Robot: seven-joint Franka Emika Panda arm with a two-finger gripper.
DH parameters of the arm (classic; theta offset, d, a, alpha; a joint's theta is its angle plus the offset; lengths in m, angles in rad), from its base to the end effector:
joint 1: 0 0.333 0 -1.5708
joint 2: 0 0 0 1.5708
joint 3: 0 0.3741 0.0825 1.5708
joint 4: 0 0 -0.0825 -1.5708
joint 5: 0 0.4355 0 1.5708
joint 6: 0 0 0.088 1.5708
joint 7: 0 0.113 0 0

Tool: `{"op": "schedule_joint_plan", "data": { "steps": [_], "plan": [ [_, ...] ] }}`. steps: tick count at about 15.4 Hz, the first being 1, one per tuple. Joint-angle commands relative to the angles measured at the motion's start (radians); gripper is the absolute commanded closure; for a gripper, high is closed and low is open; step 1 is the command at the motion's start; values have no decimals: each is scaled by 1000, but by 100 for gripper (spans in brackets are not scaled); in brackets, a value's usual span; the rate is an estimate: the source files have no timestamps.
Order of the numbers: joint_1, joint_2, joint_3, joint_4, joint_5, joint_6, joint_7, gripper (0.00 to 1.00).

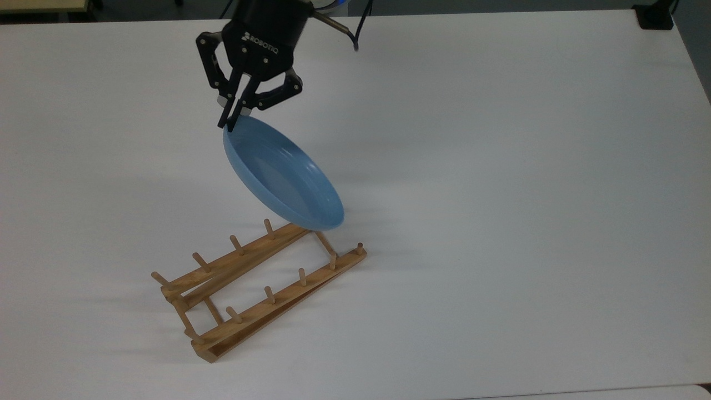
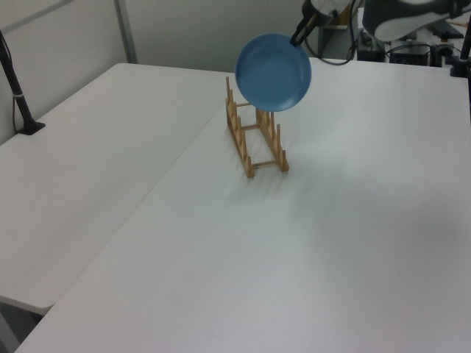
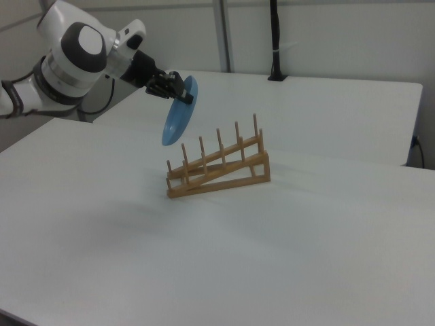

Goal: Place plate in plate rack
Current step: 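Carry the upright plate over the wooden rack between pegs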

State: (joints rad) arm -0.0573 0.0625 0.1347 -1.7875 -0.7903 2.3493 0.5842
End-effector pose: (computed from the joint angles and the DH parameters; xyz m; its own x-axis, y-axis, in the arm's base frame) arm 0.6790 0.0369 0.6090 0.7880 0.0840 0.6099 -0.2219 -0.8853 0.4086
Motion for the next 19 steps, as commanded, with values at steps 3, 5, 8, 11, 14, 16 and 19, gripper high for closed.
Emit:
{"op": "schedule_joint_plan", "data": {
  "steps": [3,5,8,11,14,16,19],
  "plan": [
    [86,43,2,-23,-352,24,418,100],
    [108,63,3,-39,-540,16,593,100],
    [116,74,3,-49,-662,10,717,100],
    [137,74,3,-87,-719,-8,718,100],
    [158,71,3,-118,-724,-16,718,100],
    [165,69,5,-136,-730,-30,720,100],
    [172,71,5,-170,-757,-31,720,100]
  ]
}}
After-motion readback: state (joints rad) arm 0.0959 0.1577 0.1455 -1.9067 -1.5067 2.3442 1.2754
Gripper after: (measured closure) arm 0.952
